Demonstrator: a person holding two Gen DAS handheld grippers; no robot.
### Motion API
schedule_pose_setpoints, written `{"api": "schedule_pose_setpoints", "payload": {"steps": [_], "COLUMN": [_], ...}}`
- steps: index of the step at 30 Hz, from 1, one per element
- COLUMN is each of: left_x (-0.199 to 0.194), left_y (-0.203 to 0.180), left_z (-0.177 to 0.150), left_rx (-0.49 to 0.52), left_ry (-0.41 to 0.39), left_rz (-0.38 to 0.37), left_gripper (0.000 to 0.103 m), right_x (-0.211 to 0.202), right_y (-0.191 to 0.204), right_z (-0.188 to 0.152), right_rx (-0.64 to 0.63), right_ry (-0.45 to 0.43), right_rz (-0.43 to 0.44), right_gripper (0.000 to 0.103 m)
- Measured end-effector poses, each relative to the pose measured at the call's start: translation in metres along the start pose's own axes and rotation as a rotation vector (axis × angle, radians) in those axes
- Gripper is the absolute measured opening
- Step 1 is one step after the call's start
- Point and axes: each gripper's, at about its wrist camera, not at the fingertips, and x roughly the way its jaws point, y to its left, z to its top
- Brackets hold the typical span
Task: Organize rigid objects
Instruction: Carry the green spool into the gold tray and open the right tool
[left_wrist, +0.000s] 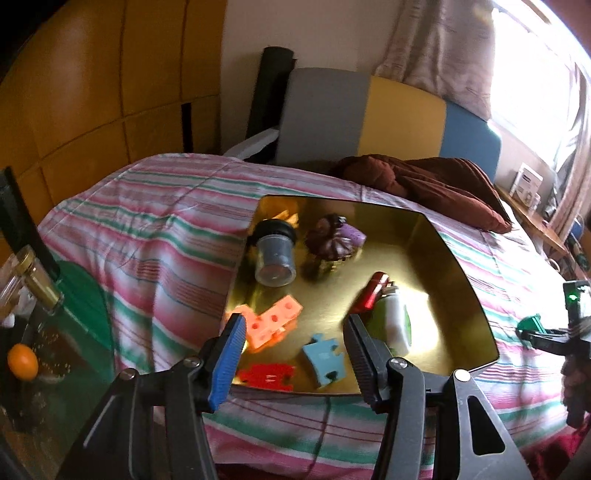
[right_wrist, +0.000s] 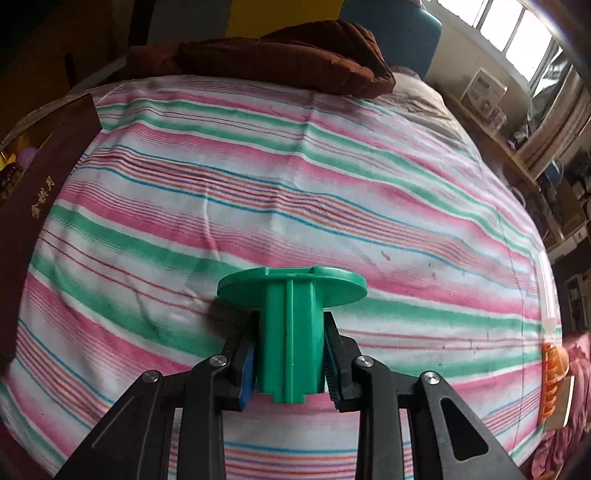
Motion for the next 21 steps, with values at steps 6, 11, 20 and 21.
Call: {"api": "schedule_pose_setpoints", "payload": {"steps": [6,11,20,21], "left_x": [-0.001,0.0,-0.004,-0.004], "left_y": [0.021,0.026,0.026,0.027], "left_z": [-0.004,-0.006,-0.005,-0.005], "left_rx": [-0.048,-0.065,-0.06,-0.062], "left_ry": [0.005,0.011,0.001,0.002], "left_rz": [0.034,0.04,0.03,0.029], "left_gripper": [0.056,0.056,0.056,0.056], "right_x": [-0.028,-0.072,-0.113,-0.114], "right_y": [0.018,0.061,0.169,0.178], "right_z": [0.002,0.021,0.058,0.063], "right_rx": [0.025,-0.04,-0.234,-0.248], "right_ry": [-0.05,-0.155,-0.231,-0.229], "right_rz": [0.093,0.205,0.381,0.392], "right_gripper": [0.029,0.03,0.029,0.03]}}
